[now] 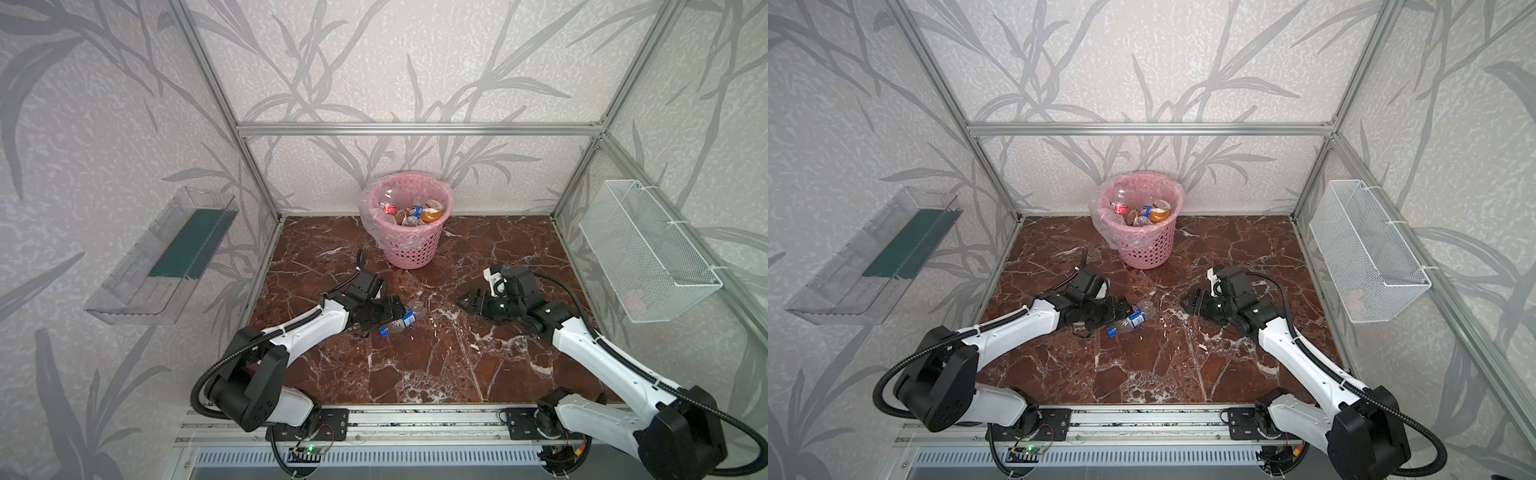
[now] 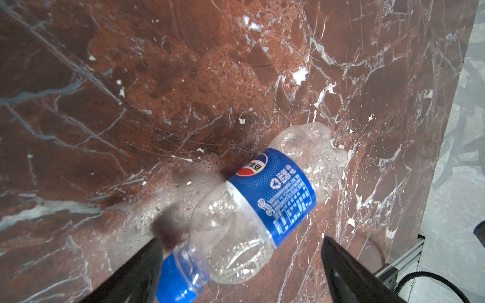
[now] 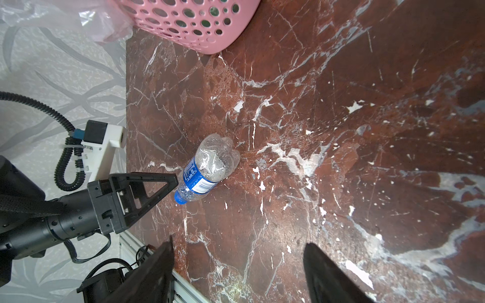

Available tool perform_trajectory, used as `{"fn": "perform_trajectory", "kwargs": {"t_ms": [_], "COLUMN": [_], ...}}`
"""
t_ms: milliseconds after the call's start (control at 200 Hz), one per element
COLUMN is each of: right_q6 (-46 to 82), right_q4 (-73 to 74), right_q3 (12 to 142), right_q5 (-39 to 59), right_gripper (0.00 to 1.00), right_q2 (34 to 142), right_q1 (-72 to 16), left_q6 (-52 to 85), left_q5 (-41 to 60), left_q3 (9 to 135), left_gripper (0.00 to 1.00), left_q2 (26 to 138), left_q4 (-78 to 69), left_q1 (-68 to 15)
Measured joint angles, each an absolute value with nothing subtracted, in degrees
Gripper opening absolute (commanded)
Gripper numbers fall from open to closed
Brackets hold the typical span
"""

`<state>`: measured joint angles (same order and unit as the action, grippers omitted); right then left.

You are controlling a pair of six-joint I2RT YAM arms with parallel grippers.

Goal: Throw the plastic bottles in the bin
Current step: 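Reach the left gripper to the blue-label bottle and close on it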

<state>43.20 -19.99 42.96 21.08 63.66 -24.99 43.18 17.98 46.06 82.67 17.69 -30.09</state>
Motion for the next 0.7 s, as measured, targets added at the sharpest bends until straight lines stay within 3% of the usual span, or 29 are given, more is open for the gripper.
{"fn": "perform_trajectory", "kwargs": {"t_ms": [700], "right_q6": [43.3], "right_q4": [-20.0], "right_q3": [42.8], "right_q5": [21.1], "right_gripper": [0.76], "right_q2": [63.9], "right_q1": [-25.0], "left_q6": [46.2], "left_q5": [16.0], "left_q3": [46.5], "left_gripper": [0.93], "left_q2": [84.3], "left_q4": [17.1], "left_q1": [-39.4]}}
